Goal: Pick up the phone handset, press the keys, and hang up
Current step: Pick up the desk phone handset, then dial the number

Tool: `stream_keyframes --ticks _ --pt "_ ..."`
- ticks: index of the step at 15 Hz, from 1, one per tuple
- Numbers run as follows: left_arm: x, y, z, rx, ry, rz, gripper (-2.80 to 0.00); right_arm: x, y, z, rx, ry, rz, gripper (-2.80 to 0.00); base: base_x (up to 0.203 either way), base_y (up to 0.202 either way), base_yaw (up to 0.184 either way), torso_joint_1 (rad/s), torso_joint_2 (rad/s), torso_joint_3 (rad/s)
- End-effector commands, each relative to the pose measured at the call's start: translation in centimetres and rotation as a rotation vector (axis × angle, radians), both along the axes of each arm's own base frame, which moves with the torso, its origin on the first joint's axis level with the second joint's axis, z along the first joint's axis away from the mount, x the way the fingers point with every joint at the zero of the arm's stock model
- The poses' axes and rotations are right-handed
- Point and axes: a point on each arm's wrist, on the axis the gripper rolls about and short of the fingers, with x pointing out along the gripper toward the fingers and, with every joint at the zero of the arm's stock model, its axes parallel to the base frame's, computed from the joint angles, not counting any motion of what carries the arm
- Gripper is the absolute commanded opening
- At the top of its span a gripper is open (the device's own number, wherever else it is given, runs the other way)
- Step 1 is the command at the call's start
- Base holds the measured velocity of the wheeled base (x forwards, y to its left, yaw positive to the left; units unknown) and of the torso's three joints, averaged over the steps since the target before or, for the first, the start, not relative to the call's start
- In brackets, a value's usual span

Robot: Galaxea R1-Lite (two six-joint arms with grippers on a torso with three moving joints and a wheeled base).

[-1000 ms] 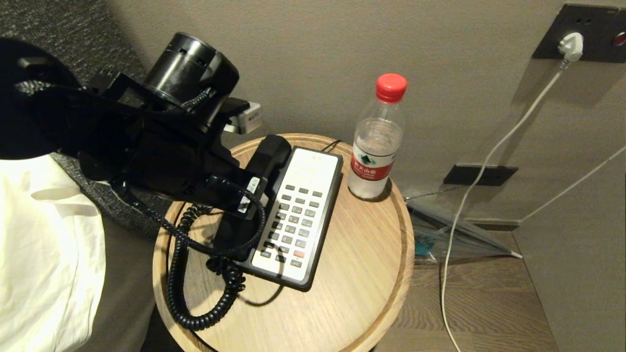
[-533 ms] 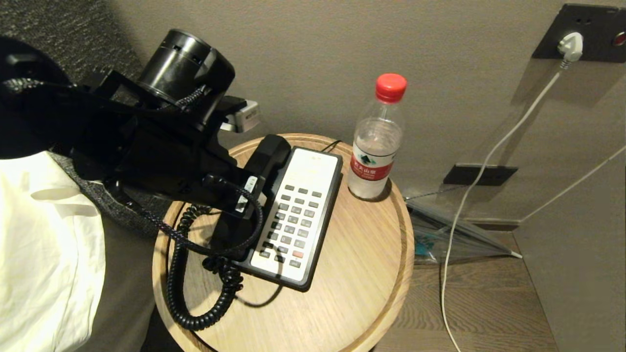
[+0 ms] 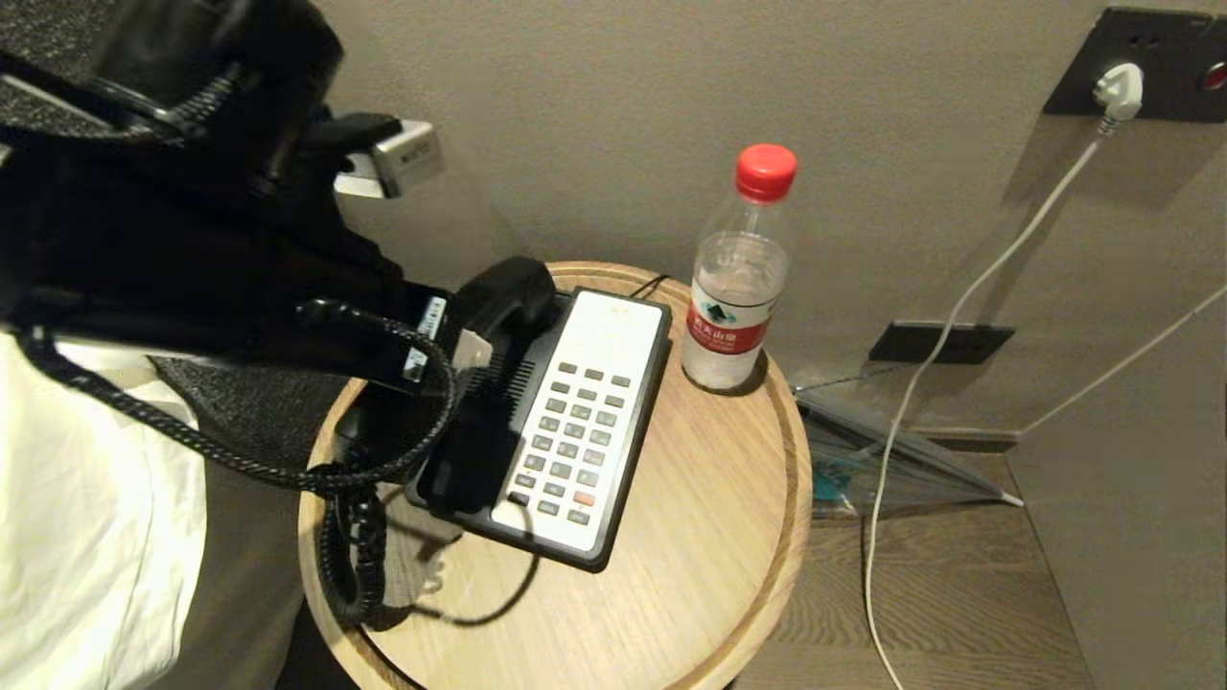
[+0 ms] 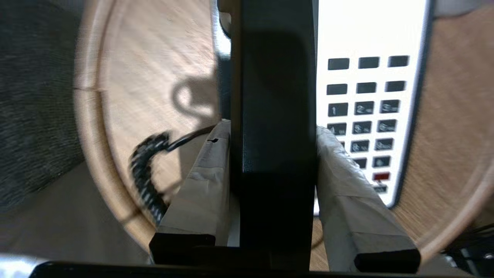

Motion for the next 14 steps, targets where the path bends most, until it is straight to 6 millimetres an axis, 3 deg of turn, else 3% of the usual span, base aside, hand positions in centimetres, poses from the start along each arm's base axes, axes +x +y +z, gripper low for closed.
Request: stream_keyframes --ticks 1,4,7,12,14 --pt "-2.8 2.2 2.0 -0.075 -0.062 0.013 -2.80 0.0 0.0 0.0 -0.001 0.000 0.000 -2.80 0.000 0.000 0.000 0.000 0.00 0.000" --pt "-4.8 3.8 2.9 -0.196 -0.064 0.062 -2.80 0.0 0.0 0.0 -0.001 0.001 0.000 -2.80 0.000 0.000 0.000 0.000 0.00 0.000" --pt "-8.2 6.2 4.3 -0.494 -0.004 0.125 -2.80 0.0 0.0 0.0 -0.001 0.000 0.000 -2.80 0.000 0.000 0.000 0.000 0.00 0.000" --pt "-13.7 10.1 3.6 -0.922 0.080 0.072 -2.80 0.0 0.0 0.0 -0.001 -0.001 0.000 -2.80 0.000 0.000 0.000 0.000 0.00 0.000" --pt "-15.3 11.3 2.3 -0.985 0.084 0.046 -2.80 0.0 0.0 0.0 -0.001 -0.001 0.000 -2.80 0.000 0.000 0.000 0.000 0.00 0.000"
